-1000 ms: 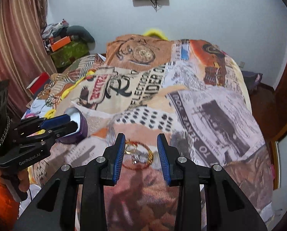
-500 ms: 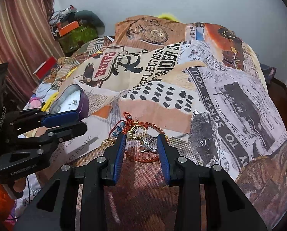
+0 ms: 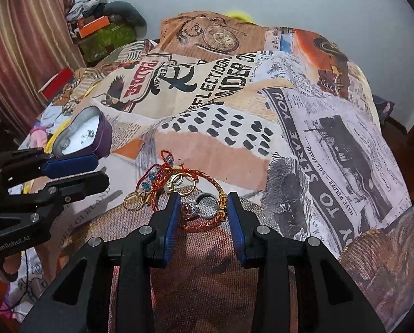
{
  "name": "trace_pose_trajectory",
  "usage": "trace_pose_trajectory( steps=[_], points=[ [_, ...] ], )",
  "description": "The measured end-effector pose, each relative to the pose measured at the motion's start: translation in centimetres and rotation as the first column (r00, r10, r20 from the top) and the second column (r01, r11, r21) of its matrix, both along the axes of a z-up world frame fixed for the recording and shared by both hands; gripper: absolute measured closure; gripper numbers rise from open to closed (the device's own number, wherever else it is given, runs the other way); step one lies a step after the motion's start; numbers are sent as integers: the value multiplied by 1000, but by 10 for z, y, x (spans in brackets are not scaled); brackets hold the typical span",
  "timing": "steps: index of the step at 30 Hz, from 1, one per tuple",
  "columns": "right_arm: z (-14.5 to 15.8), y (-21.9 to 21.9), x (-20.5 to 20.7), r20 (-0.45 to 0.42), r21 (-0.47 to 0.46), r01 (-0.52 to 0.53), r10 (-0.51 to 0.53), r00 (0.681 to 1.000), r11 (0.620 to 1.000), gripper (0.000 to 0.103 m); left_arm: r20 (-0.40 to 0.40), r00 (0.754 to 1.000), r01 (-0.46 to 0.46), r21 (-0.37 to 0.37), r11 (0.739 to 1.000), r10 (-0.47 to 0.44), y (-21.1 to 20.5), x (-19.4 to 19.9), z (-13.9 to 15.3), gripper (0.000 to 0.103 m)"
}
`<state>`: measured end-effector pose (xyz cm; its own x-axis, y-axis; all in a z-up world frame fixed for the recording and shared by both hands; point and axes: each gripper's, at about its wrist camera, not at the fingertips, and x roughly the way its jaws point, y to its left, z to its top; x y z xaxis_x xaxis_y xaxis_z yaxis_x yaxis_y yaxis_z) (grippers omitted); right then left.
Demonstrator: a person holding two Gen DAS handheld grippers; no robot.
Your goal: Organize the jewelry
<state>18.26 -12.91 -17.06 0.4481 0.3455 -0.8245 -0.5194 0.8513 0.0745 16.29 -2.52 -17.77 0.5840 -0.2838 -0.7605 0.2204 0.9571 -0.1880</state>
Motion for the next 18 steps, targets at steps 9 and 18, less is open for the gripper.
trace_pose_trajectory(
  steps=[9, 18],
  points=[
    [4, -10, -5, -12, 25, 15, -14, 1000, 1000, 86, 2, 1000, 26, -5, 1000, -26, -6, -4, 3, 75],
    [13, -21, -7, 7, 49, 43, -44, 999, 998, 86, -3, 999, 50, 2, 999, -50, -16, -5, 2, 75]
  ],
)
